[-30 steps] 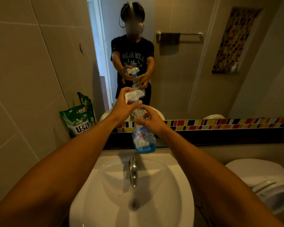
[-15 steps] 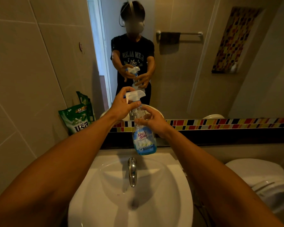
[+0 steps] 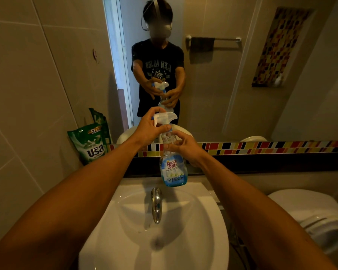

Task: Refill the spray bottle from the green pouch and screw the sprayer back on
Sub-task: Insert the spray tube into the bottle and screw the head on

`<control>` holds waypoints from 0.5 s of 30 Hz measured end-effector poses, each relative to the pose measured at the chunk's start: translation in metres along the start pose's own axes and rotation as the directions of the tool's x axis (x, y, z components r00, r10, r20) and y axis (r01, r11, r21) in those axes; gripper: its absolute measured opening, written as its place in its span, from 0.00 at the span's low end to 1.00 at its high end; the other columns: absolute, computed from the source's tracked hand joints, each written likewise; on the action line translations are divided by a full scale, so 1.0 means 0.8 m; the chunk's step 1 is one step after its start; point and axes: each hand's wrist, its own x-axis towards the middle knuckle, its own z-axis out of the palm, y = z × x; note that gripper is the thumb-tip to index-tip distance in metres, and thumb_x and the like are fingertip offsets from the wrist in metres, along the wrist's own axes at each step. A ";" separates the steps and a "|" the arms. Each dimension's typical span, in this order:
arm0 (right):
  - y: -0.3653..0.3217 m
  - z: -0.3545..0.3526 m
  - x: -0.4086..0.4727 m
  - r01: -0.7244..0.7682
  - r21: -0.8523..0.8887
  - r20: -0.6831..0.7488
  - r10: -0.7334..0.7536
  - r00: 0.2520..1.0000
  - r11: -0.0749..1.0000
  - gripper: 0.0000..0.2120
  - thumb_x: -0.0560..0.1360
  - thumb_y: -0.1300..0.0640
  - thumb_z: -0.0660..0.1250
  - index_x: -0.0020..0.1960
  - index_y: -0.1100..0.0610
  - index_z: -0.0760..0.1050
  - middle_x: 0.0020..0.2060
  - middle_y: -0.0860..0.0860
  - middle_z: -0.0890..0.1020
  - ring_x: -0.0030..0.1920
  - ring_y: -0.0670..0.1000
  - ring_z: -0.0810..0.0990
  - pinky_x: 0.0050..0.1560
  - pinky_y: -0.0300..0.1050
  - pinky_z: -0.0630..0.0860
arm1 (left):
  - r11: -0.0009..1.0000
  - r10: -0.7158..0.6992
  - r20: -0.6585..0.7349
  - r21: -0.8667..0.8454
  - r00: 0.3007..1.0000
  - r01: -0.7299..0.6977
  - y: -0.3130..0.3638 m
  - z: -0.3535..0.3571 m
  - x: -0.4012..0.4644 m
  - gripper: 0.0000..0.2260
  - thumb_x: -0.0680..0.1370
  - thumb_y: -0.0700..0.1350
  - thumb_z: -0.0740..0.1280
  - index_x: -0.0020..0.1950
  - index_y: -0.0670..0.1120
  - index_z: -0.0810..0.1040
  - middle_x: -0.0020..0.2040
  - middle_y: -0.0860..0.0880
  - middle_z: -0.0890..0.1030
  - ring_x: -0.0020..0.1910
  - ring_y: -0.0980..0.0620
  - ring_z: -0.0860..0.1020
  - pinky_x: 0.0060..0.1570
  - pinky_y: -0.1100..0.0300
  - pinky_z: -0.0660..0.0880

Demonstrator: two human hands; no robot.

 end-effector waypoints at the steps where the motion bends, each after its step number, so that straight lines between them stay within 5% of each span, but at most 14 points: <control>1: 0.001 0.001 0.000 0.007 -0.024 -0.010 -0.008 1.000 1.000 0.21 0.76 0.61 0.75 0.66 0.48 0.77 0.57 0.60 0.85 0.56 0.62 0.86 0.59 0.64 0.83 | 1.000 0.000 0.002 0.008 1.000 0.000 -0.002 0.002 -0.001 0.26 0.74 0.39 0.76 0.68 0.47 0.71 0.64 0.44 0.76 0.59 0.42 0.80 0.50 0.58 0.83; 10: 0.021 -0.003 0.013 0.033 -0.143 -0.109 -0.048 0.993 0.989 0.20 0.76 0.61 0.76 0.63 0.47 0.76 0.55 0.53 0.83 0.59 0.57 0.83 0.61 0.60 0.82 | 1.000 -0.018 0.040 -0.011 0.999 0.018 -0.017 0.015 -0.009 0.31 0.75 0.40 0.74 0.74 0.51 0.66 0.68 0.44 0.75 0.62 0.46 0.79 0.55 0.55 0.82; 15: 0.037 -0.018 0.026 0.013 -0.124 -0.165 -0.034 0.986 0.992 0.20 0.76 0.63 0.75 0.57 0.39 0.75 0.57 0.53 0.83 0.61 0.56 0.82 0.62 0.58 0.81 | 0.981 -0.185 -0.010 -0.064 0.983 0.184 -0.052 0.023 -0.021 0.33 0.76 0.45 0.74 0.77 0.55 0.62 0.68 0.46 0.75 0.63 0.48 0.78 0.56 0.52 0.80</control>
